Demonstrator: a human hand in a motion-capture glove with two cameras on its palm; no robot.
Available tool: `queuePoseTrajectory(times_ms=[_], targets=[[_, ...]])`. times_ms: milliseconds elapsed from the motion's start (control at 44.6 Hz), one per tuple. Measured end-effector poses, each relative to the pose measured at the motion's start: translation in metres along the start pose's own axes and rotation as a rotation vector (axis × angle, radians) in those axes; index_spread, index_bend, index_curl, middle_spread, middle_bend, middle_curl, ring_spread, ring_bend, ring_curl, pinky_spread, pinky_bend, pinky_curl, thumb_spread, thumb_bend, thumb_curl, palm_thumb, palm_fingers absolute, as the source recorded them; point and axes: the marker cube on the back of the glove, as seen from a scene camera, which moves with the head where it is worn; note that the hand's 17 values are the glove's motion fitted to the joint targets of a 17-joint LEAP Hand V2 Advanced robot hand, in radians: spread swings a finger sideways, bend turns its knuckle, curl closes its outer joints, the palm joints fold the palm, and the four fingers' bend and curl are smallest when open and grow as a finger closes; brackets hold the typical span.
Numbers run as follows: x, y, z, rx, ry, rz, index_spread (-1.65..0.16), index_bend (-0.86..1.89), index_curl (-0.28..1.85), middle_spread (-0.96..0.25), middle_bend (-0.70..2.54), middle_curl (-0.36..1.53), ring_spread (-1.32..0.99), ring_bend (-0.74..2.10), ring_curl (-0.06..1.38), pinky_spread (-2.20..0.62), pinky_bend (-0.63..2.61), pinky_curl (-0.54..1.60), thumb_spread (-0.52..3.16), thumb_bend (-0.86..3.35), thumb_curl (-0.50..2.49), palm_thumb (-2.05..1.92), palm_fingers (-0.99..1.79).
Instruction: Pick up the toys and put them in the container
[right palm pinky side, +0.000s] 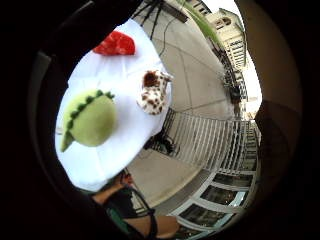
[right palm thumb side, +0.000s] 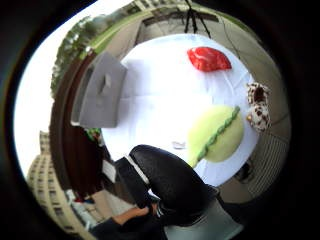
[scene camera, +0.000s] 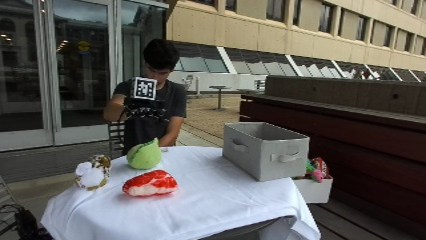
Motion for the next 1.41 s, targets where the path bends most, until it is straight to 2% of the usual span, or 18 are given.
queuePoseTrajectory(times_ms=[134,224,314,582,672,761,806,829,873,896,1097,1120,1165,1232,1254,1299,1344,1411], targets=[[-0.006,0.003,0.032,-0.037,-0.011,0.176,-0.29,0.08,0.23,-0.09,0.16,0.33,-0.22,0.20,0.28,-0.01,0.76,0.39,0.95,-0.10,0.09,-0.14,-0.12],[0.000,0.005,0.055,-0.051,-0.029,0.059,-0.29,0.07,0.21,-0.09,0.17,0.33,-0.21,0.20,0.29,0.00,0.81,0.41,0.92,-0.10,0.10,-0.13,-0.13],[0.002,0.013,0.076,-0.139,-0.053,-0.014,-0.29,0.07,0.20,-0.09,0.17,0.33,-0.19,0.20,0.29,0.01,0.85,0.41,0.89,-0.10,0.11,-0.13,-0.13],[0.000,0.029,0.127,-0.294,-0.111,-0.009,-0.29,0.06,0.16,-0.06,0.16,0.32,-0.11,0.19,0.30,0.03,1.03,0.44,0.85,-0.08,0.16,-0.09,-0.16],[0.001,0.023,0.140,-0.349,-0.100,-0.013,-0.28,0.01,0.13,-0.03,0.07,0.28,-0.07,0.23,0.32,0.02,1.27,0.49,0.89,-0.01,0.18,0.02,-0.16],[0.003,0.023,0.146,-0.364,-0.098,0.001,-0.28,0.04,0.12,-0.02,0.11,0.27,-0.05,0.26,0.33,0.00,1.34,0.49,0.92,-0.03,0.20,0.03,-0.20],[0.005,0.023,0.149,-0.358,-0.102,0.021,-0.28,0.01,0.10,-0.01,0.07,0.25,-0.04,0.37,0.36,-0.05,1.42,0.52,0.99,0.06,0.22,0.17,-0.15],[0.006,0.024,0.149,-0.350,-0.104,0.036,-0.28,-0.09,0.06,-0.01,0.08,0.24,-0.12,0.74,0.47,-0.20,1.50,0.52,1.04,0.19,0.26,0.36,0.28],[0.005,0.028,0.148,-0.324,-0.108,0.067,-0.29,-0.08,0.03,0.00,0.10,0.22,-0.17,0.87,0.43,-0.26,1.49,0.47,1.06,0.21,0.28,0.41,0.34],[0.005,0.031,0.148,-0.310,-0.110,0.080,-0.29,-0.01,0.03,-0.02,0.21,0.25,-0.23,0.99,0.47,-0.29,1.42,0.44,1.07,0.26,0.31,0.50,0.52],[0.000,0.039,0.140,-0.211,-0.122,0.165,-0.31,0.12,0.03,-0.18,0.54,0.37,-0.38,1.07,0.51,-0.45,1.18,0.38,0.87,0.40,0.45,0.83,0.85],[0.000,0.039,0.140,-0.200,-0.126,0.175,-0.31,0.14,0.04,-0.20,0.63,0.41,-0.38,1.15,0.54,-0.46,1.11,0.36,0.84,0.44,0.47,0.88,1.01],[0.000,0.038,0.140,-0.183,-0.134,0.172,-0.31,0.15,0.03,-0.23,0.72,0.43,-0.38,1.15,0.52,-0.48,1.02,0.33,0.82,0.49,0.50,0.94,1.14],[0.002,0.036,0.139,-0.171,-0.146,0.153,-0.30,0.21,0.06,-0.25,0.84,0.48,-0.38,1.14,0.52,-0.50,0.91,0.31,0.79,0.55,0.53,1.01,1.23],[0.002,0.033,0.139,-0.159,-0.148,0.152,-0.31,0.15,0.05,-0.26,0.78,0.46,-0.38,1.17,0.53,-0.51,0.96,0.33,0.76,0.53,0.53,0.99,1.13],[0.003,0.019,0.139,-0.077,-0.145,0.153,-0.29,0.32,0.10,-0.26,0.90,0.50,-0.37,1.12,0.52,-0.50,0.82,0.29,0.78,0.60,0.56,1.04,1.32],[0.004,0.003,0.138,0.021,-0.135,0.149,-0.29,0.35,0.11,-0.27,0.92,0.51,-0.37,1.11,0.51,-0.51,0.80,0.29,0.77,0.62,0.58,1.05,1.32],[0.001,0.008,0.125,-0.093,-0.134,0.137,-0.27,0.44,0.15,-0.27,0.95,0.52,-0.37,1.10,0.50,-0.52,0.76,0.28,0.75,0.64,0.60,1.05,1.34]])
